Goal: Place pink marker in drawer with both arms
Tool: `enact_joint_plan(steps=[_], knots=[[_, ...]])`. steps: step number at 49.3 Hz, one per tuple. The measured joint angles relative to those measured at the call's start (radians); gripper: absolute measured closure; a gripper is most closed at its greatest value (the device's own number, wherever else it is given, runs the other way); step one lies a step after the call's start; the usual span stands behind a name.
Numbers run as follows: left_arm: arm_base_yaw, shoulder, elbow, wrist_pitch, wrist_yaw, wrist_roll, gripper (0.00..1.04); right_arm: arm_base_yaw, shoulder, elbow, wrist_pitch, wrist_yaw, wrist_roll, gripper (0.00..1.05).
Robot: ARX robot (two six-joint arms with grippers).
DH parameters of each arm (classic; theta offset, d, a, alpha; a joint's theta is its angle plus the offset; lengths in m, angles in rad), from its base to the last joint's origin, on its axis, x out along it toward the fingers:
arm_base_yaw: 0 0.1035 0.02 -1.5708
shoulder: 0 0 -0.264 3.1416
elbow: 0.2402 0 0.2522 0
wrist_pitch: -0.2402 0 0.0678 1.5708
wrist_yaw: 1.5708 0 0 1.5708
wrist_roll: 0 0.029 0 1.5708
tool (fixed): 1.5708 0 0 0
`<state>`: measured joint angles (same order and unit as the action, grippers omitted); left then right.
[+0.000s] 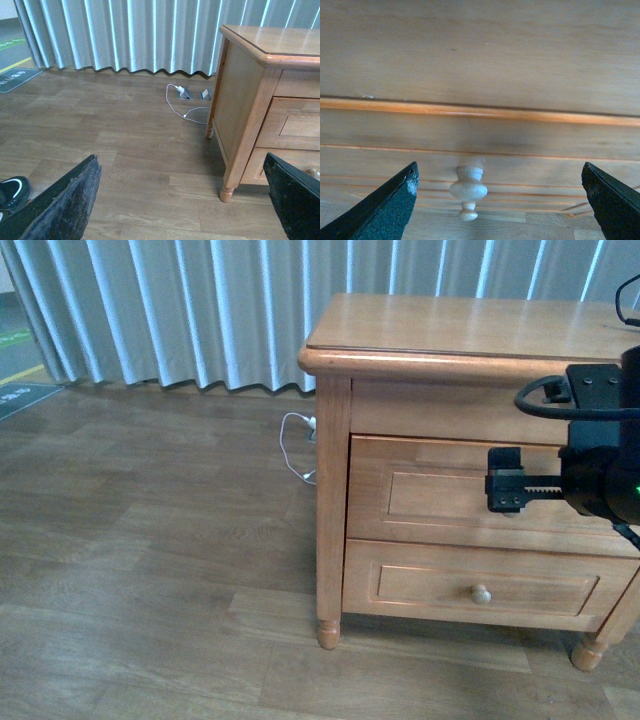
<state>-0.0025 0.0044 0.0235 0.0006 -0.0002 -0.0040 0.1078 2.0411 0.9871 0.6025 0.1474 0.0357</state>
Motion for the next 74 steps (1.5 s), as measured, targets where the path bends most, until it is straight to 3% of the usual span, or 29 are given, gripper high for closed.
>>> enact_joint_plan(steps=[16, 26, 33, 45, 50, 54, 68, 74], knots=[[0.0, 0.0, 0.0, 0.0, 0.0, 0.0, 0.06, -0.011, -0.481, -0.344, -0.136, -0.097, 0.066, 0.09], [0.0, 0.0, 0.0, 0.0, 0.0, 0.0, 0.06, -0.07, -0.891, -0.453, -0.385, -0.162, 0.067, 0.09], [0.0, 0.0, 0.0, 0.0, 0.0, 0.0, 0.06, -0.146, -1.228, -0.455, -0.66, -0.19, 0.073, 0.09], [0.0, 0.0, 0.0, 0.0, 0.0, 0.0, 0.06, -0.158, -1.273, -0.46, -0.667, -0.18, 0.077, 0.1], [0.0, 0.0, 0.0, 0.0, 0.0, 0.0, 0.06, -0.12, -1.323, -0.587, -0.367, -0.148, 0.017, 0.26], [0.0, 0.0, 0.0, 0.0, 0.0, 0.0, 0.06, -0.11, -1.371, -0.668, -0.248, -0.149, -0.012, 0.42], [0.0, 0.0, 0.0, 0.0, 0.0, 0.0, 0.06, -0.11, -1.505, -0.831, -0.227, -0.148, -0.029, 1.03], [0.0, 0.0, 0.0, 0.0, 0.0, 0.0, 0.06, -0.11, -1.556, -0.868, -0.24, -0.148, -0.032, 1.03]])
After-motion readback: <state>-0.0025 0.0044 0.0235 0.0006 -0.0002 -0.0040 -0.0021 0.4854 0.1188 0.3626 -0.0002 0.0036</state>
